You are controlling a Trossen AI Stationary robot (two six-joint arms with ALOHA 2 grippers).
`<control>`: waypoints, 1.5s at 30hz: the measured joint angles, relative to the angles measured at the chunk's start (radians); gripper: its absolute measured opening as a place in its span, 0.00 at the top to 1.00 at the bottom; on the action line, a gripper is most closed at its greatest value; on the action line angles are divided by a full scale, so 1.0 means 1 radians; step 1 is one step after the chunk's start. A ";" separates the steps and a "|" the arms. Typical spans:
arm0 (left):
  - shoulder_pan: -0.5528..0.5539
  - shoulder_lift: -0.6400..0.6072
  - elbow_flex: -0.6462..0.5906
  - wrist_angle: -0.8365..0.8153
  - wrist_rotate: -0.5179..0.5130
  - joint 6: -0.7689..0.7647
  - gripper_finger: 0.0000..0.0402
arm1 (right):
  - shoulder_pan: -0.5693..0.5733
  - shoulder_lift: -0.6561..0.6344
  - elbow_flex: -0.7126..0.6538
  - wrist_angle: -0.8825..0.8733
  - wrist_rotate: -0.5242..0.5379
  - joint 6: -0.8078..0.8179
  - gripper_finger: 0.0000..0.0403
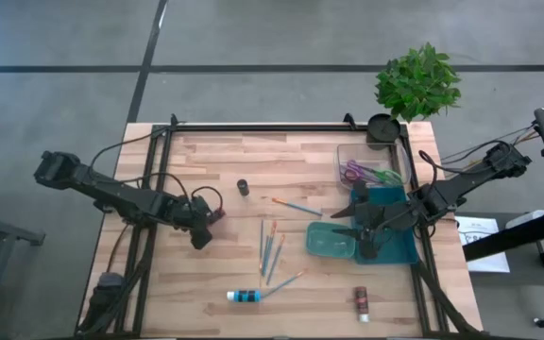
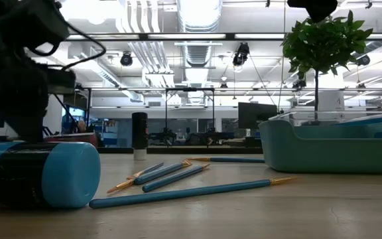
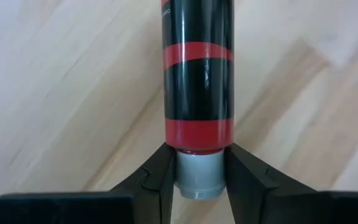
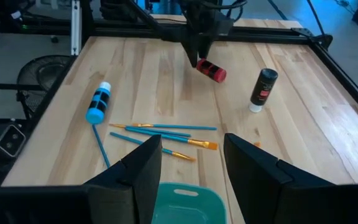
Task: Pick & Place Paint Supplies
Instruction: Put the red paint bottle into the green bin
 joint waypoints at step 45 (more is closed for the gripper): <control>-0.041 -0.003 -0.159 0.228 -0.055 -0.027 0.60 | 0.000 0.000 -0.011 0.004 -0.021 0.027 0.58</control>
